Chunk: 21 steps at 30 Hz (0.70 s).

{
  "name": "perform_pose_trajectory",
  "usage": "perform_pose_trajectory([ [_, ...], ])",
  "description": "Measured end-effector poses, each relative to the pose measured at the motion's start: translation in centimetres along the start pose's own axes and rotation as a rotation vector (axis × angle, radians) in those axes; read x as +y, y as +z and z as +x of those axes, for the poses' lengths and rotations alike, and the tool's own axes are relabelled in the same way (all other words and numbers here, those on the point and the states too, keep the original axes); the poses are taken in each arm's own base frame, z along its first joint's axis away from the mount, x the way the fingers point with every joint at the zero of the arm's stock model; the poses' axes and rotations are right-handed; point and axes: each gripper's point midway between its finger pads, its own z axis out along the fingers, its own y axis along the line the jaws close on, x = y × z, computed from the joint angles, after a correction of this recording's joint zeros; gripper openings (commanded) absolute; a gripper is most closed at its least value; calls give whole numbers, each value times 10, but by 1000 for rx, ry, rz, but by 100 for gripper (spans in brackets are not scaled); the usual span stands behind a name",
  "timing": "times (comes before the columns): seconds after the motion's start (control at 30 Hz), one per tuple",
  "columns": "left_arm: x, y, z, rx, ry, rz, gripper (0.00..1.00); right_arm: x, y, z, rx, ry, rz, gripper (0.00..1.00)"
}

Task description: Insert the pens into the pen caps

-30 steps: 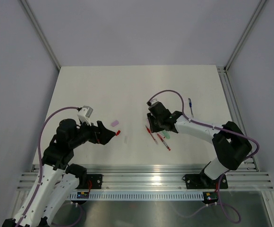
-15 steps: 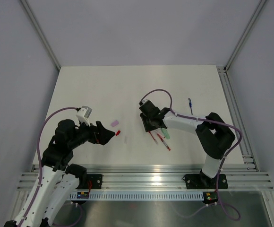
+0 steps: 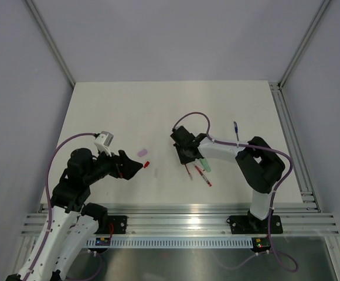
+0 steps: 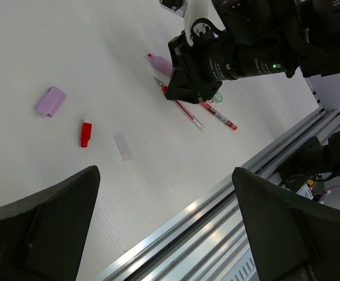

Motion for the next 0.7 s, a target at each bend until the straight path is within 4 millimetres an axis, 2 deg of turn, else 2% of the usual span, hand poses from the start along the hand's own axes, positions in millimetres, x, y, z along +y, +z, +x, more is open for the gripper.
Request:
perform_pose_trajectory([
  [0.03,0,0,0,0,0,1,99,1,0,0,-1,-1,0,6],
  [0.1,-1,0,0,1,0,4,99,0,0,0,-3,4,7,2],
  [0.23,-3,0,-1,-3,4,18,99,2,-3,-3,-16,20,5,0],
  [0.33,-8,1,-2,1,-2,42,99,11,-17,-15,-76,43,-35,0],
  [0.4,-12,3,-3,4,-13,68,99,23,-41,-30,-160,76,-98,0],
  [0.6,-29,13,-6,27,-66,177,99,77,-147,-99,-513,206,-405,0],
  [0.7,-36,19,-6,45,-91,238,95,102,-183,-119,-619,258,-530,0],
])
